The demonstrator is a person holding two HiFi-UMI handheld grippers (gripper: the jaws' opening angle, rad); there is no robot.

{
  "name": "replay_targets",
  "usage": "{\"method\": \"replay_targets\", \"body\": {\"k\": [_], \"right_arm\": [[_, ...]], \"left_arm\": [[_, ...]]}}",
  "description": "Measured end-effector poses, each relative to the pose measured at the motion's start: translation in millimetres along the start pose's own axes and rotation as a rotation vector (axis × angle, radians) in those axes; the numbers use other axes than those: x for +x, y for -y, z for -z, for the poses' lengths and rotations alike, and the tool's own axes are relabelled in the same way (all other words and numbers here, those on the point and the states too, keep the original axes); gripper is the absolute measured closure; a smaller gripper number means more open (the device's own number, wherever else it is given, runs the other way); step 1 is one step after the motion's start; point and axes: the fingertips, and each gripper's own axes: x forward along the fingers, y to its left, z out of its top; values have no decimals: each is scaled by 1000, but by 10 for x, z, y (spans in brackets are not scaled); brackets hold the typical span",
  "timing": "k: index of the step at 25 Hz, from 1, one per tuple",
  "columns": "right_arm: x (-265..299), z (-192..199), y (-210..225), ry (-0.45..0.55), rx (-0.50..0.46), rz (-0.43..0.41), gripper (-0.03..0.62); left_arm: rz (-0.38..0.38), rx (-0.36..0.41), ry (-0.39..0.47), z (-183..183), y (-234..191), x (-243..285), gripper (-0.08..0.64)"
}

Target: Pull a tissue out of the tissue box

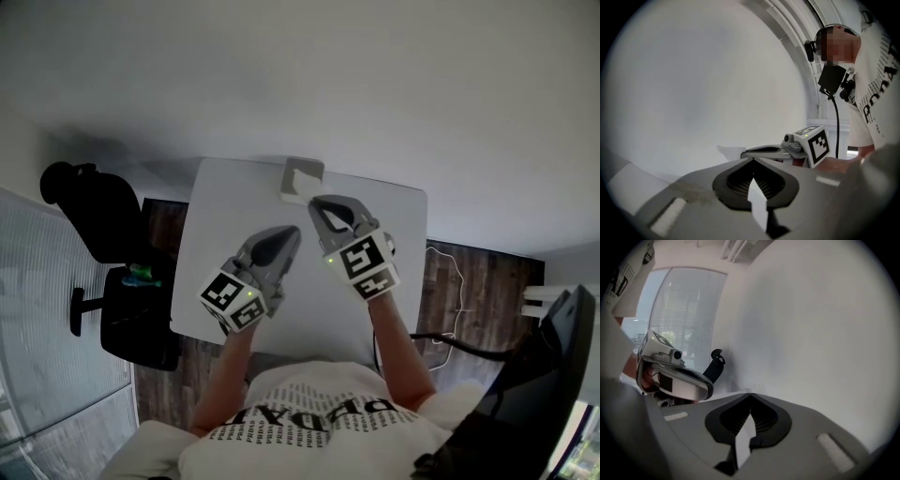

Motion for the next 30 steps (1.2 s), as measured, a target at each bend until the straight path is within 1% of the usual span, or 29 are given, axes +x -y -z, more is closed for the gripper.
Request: {"method": "replay_targets", "body": {"k": [2, 5, 9, 15, 21, 25, 30], "right_arm": [[-22, -40, -10, 11, 0, -4, 581], [-189, -78, -43, 33, -4, -6, 581], [-374, -199, -37, 58, -11, -9, 581], [-432, -360, -92, 86, -14, -30, 581], [-501, -467, -173, 140, -4, -57, 581], [-576, -441, -198, 173, 41, -77, 581], [-650, -393, -207, 184, 59, -79, 581]], "left_arm": [[-1, 5, -4, -17, 21, -10, 569], [-2, 20, -3, -60, 188, -17, 569], [-11, 29, 7, -216, 357, 2, 569], [-8, 36, 15, -336, 418, -21, 569], [-39, 42, 3, -338, 457, -112, 569], [-57, 68, -10, -278, 493, -158, 569], [-99, 60, -11, -241, 506, -158, 569]]}}
